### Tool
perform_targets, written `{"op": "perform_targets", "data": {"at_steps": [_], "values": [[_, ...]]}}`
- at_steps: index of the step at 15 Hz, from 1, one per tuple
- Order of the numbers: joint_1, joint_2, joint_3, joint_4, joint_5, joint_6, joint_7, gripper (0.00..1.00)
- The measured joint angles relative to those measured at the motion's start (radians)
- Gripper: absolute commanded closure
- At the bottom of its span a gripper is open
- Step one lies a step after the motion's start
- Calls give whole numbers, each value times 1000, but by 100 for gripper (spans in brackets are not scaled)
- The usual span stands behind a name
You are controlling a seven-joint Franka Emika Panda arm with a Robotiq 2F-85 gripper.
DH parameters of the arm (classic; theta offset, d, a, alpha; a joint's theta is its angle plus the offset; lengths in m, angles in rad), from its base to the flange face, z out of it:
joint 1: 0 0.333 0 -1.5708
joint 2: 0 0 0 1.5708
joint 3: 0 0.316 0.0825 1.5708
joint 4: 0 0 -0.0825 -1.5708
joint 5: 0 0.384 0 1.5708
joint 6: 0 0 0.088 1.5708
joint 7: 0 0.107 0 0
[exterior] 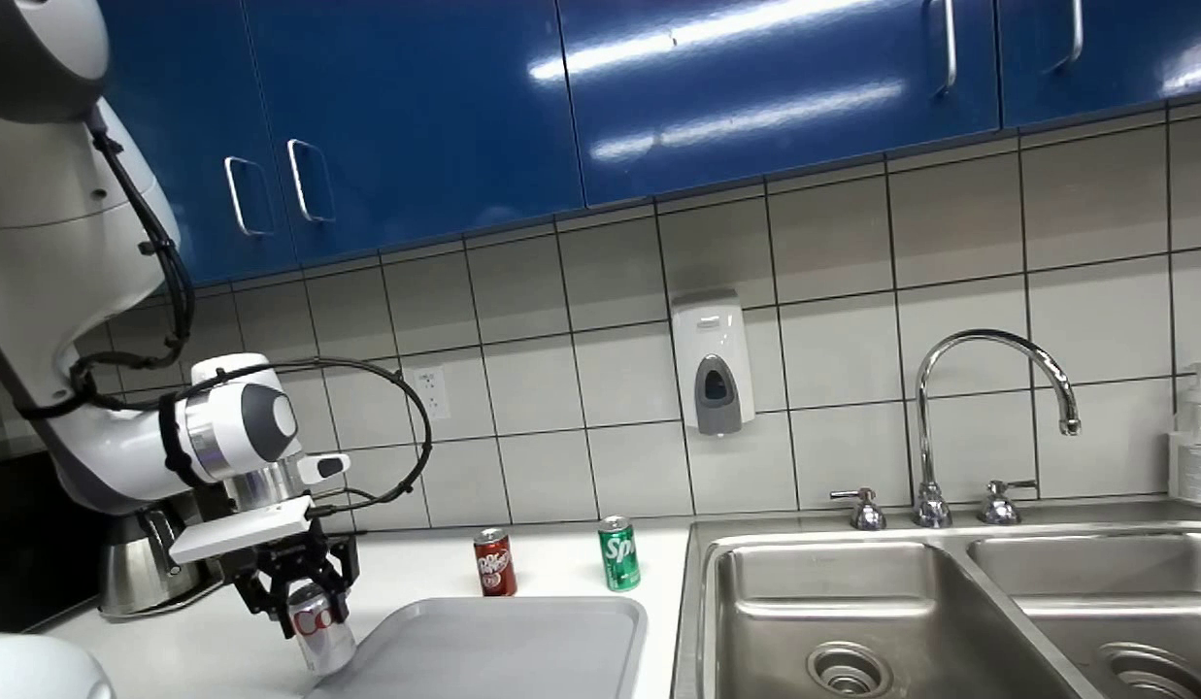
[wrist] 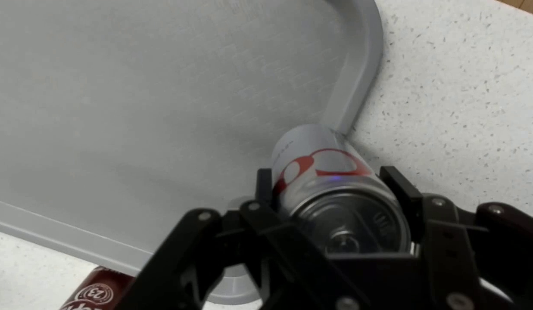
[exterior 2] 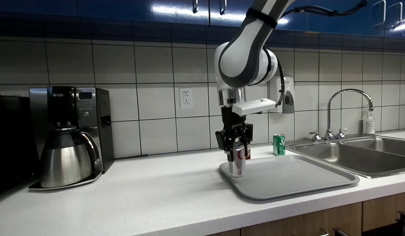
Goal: Put the cans on the grey tray
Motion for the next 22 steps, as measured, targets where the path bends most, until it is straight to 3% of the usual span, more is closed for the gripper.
{"op": "perform_targets", "data": {"at_steps": [18,19,22], "values": [[-80,-44,-25,-117,11,45,33,62],[-81,-43,-27,-120,11,48,33,12],[-82,-40,-30,-127,12,49,33,0]]}}
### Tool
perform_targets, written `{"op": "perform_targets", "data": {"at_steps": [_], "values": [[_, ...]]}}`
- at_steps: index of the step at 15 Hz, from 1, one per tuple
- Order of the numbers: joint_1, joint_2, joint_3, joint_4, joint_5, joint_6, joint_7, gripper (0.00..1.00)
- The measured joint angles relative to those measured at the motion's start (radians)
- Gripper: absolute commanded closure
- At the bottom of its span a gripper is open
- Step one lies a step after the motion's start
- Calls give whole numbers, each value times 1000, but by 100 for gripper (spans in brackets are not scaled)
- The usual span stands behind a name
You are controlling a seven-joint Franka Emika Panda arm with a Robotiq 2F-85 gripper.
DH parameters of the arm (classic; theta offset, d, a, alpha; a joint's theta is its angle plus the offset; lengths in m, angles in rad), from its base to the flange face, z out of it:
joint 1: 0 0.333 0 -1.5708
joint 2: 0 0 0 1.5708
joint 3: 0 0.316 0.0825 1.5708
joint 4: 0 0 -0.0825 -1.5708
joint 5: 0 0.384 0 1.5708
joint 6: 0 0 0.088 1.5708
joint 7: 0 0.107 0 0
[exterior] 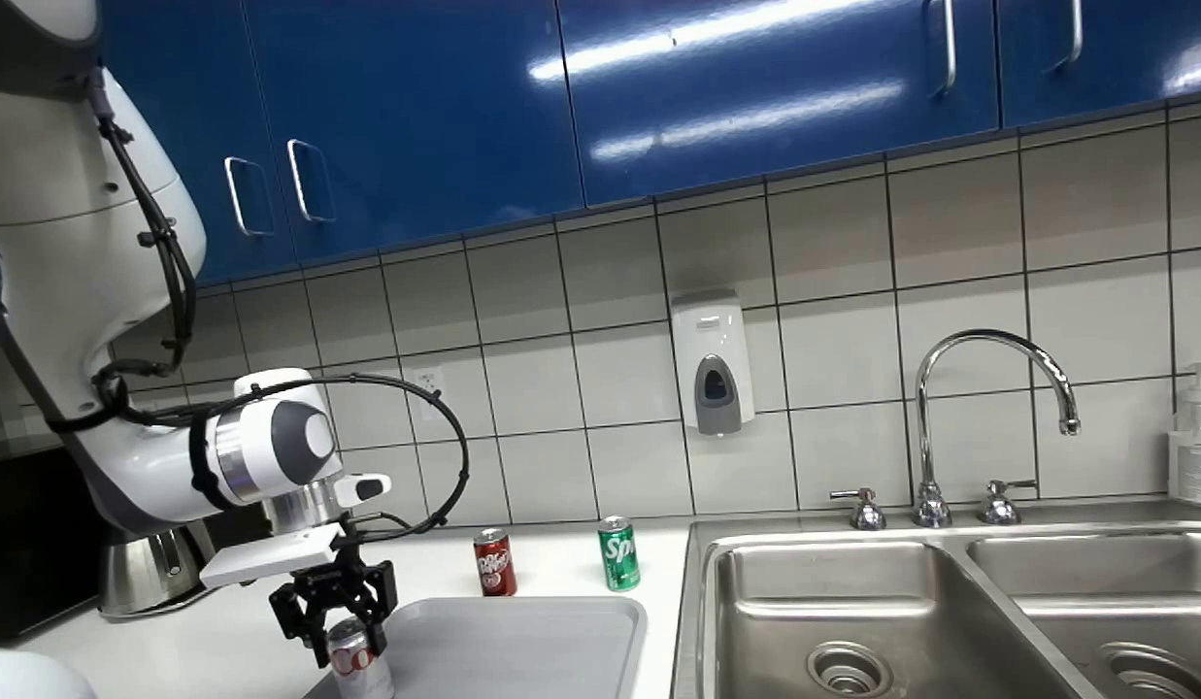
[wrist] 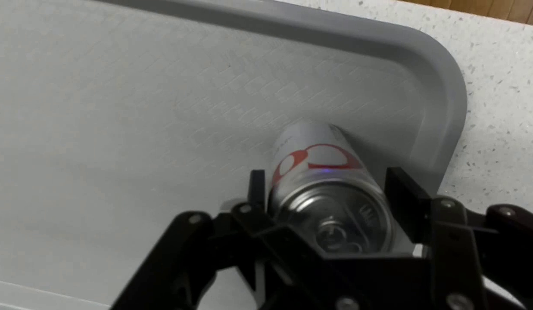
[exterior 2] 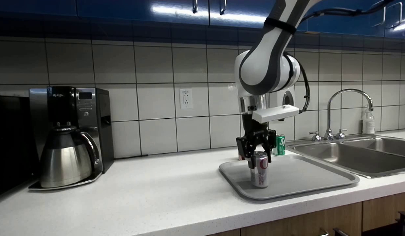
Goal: Put the cans on the grey tray
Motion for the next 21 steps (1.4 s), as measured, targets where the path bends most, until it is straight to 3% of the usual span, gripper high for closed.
{"op": "perform_targets", "data": {"at_steps": [11,21], "values": [[-1,-26,0,-3,-13,0,25,0],[-24,-85,0,2,-160,-1,158,0]]}}
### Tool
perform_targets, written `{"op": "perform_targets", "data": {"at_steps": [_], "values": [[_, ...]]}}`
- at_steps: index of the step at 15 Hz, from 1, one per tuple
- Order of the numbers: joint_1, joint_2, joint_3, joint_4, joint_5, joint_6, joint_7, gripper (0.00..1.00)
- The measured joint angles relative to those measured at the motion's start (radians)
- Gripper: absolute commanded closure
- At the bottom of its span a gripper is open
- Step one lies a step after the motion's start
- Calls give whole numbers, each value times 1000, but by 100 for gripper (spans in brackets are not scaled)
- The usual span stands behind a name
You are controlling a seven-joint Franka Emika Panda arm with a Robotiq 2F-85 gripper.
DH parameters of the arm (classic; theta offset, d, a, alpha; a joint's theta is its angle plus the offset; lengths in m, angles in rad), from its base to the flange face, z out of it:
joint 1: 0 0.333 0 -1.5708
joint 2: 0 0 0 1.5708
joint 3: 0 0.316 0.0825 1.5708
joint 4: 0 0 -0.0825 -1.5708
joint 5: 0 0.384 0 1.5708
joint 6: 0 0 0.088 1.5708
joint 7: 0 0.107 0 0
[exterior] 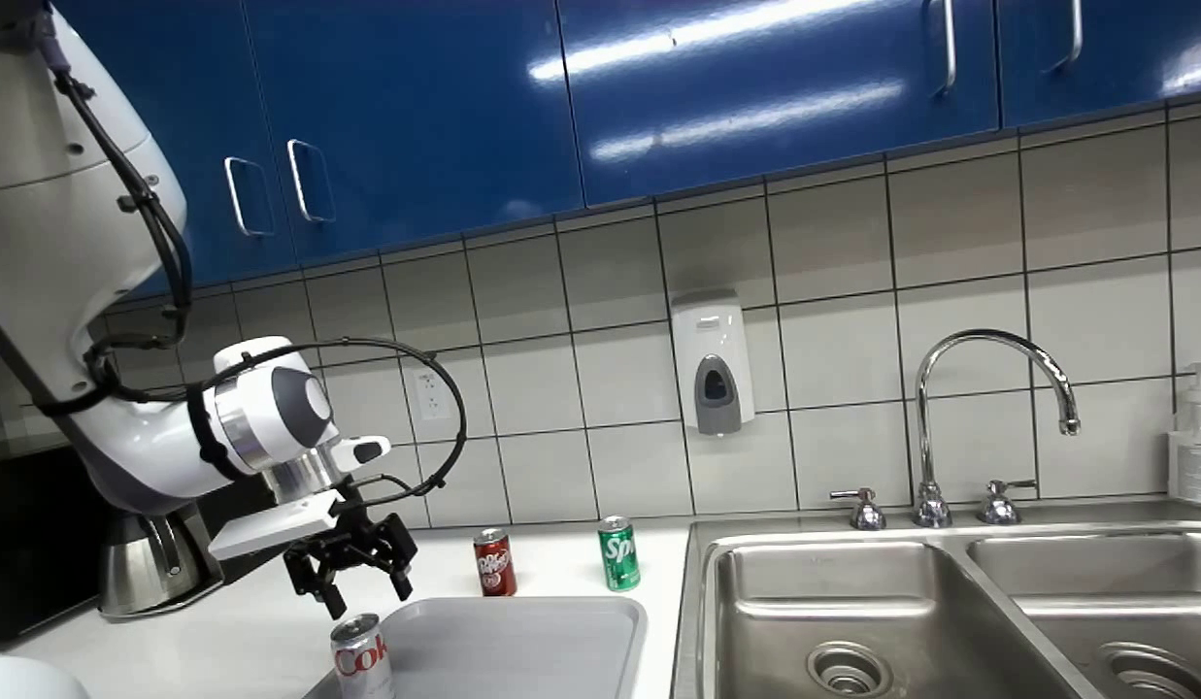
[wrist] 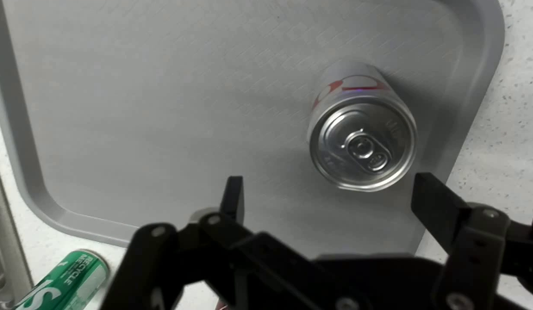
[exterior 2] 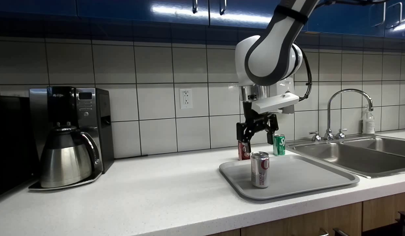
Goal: Put the cans on the grey tray
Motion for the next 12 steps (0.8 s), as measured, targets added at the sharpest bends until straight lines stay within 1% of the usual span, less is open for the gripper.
{"op": "perform_targets", "data": {"at_steps": [4,8,12], "values": [[-15,7,0,17,-20,0,50,0],[-20,37,0,62,-20,0,109,0],[-22,57,-1,84,-20,0,119,0]]}}
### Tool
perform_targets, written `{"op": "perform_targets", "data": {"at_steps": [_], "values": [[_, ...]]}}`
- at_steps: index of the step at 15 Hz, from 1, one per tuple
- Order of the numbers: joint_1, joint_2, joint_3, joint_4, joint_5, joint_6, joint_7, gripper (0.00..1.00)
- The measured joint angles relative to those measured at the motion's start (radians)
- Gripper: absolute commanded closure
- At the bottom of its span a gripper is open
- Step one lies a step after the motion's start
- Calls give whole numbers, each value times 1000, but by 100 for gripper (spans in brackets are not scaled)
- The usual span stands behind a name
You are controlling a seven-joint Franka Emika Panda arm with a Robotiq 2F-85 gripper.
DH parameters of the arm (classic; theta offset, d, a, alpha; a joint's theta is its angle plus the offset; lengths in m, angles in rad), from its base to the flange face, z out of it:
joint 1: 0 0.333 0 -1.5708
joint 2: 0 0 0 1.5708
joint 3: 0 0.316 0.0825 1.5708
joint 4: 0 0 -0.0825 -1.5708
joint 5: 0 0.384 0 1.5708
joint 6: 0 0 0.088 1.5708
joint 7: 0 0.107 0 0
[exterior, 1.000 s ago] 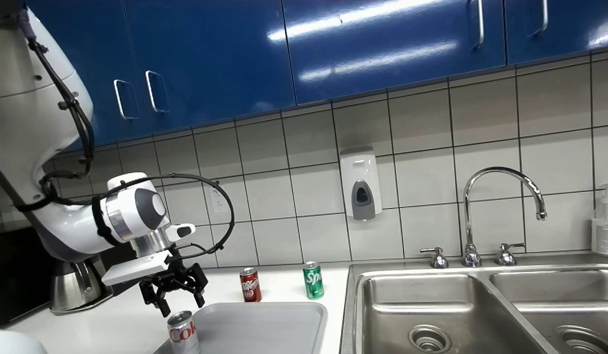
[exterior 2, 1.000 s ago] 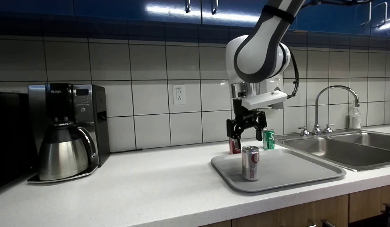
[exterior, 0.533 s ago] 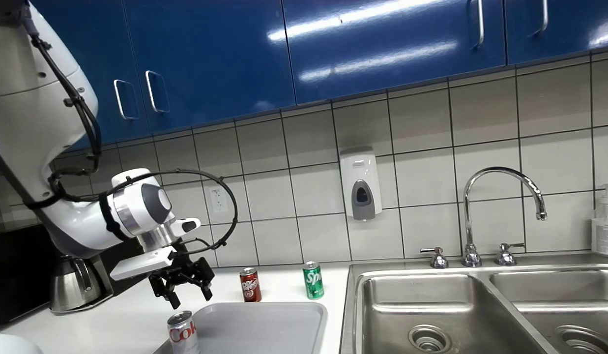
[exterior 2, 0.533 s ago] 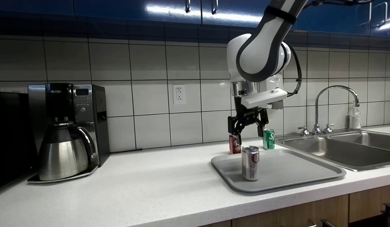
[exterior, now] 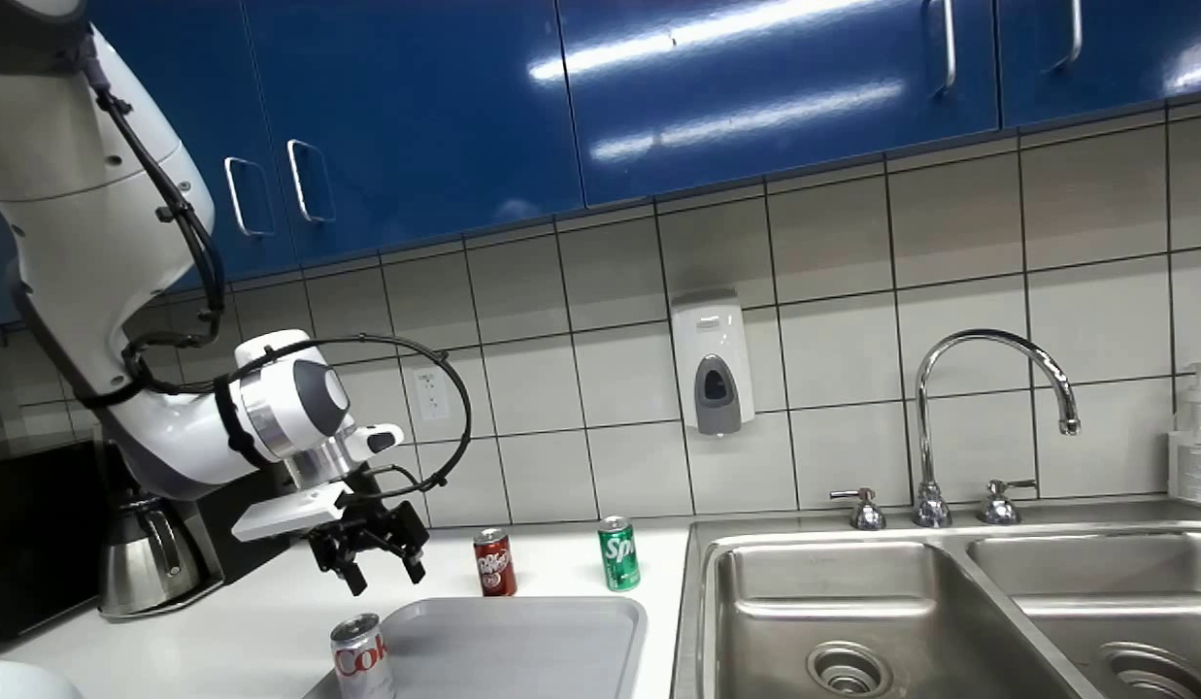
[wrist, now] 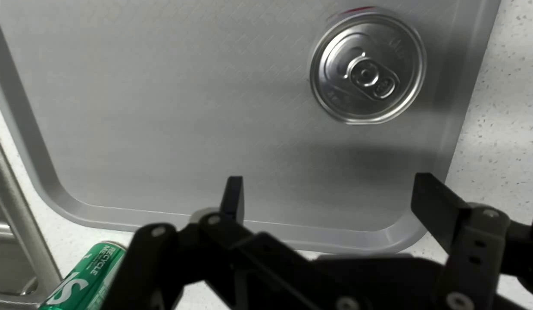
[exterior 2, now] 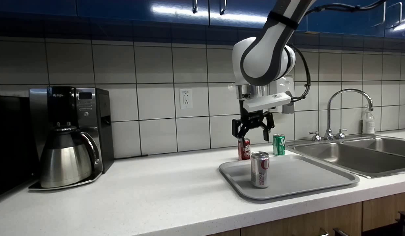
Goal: Put the cans on the grey tray
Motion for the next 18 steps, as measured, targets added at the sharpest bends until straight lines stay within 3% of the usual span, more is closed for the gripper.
{"op": "perform_targets", "data": {"at_steps": [9,18], "values": [[2,8,0,1,0,0,8,0],[7,42,-13,10,-88,5,190,0]]}}
